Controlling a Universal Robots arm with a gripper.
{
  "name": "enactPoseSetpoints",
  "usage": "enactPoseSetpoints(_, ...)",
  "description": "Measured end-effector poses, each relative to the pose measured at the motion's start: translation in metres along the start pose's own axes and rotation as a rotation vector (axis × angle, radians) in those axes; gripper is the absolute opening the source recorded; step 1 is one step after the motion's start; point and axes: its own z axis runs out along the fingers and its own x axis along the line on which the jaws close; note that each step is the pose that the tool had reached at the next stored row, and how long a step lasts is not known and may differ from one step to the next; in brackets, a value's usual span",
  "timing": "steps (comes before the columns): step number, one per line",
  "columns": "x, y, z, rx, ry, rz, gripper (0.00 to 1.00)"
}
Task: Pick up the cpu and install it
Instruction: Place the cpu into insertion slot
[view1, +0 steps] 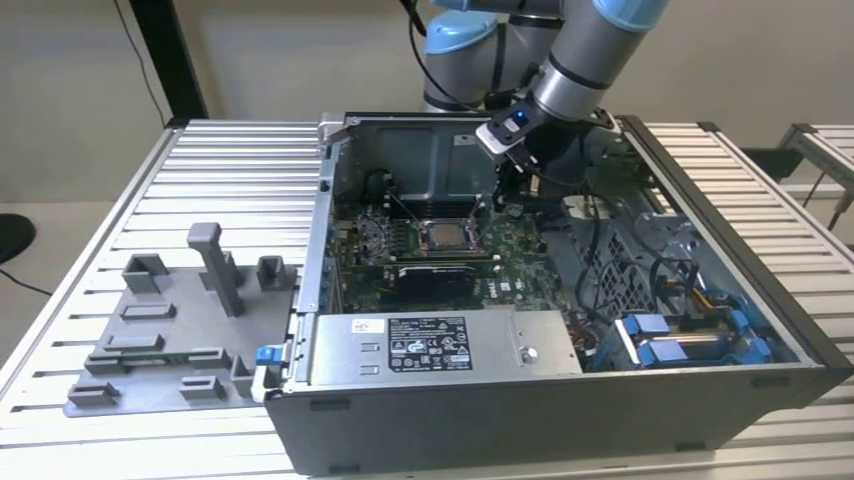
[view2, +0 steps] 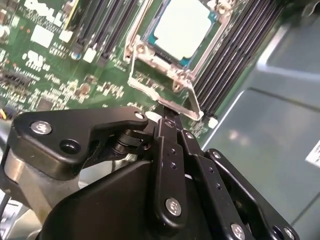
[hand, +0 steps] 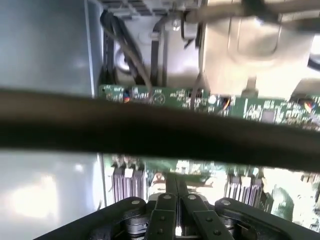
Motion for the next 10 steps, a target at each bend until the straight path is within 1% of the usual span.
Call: enactPoseSetpoints(10,0.0003,-0.0285,0.0058,-0.0001,0.0187,-0.004,0.0)
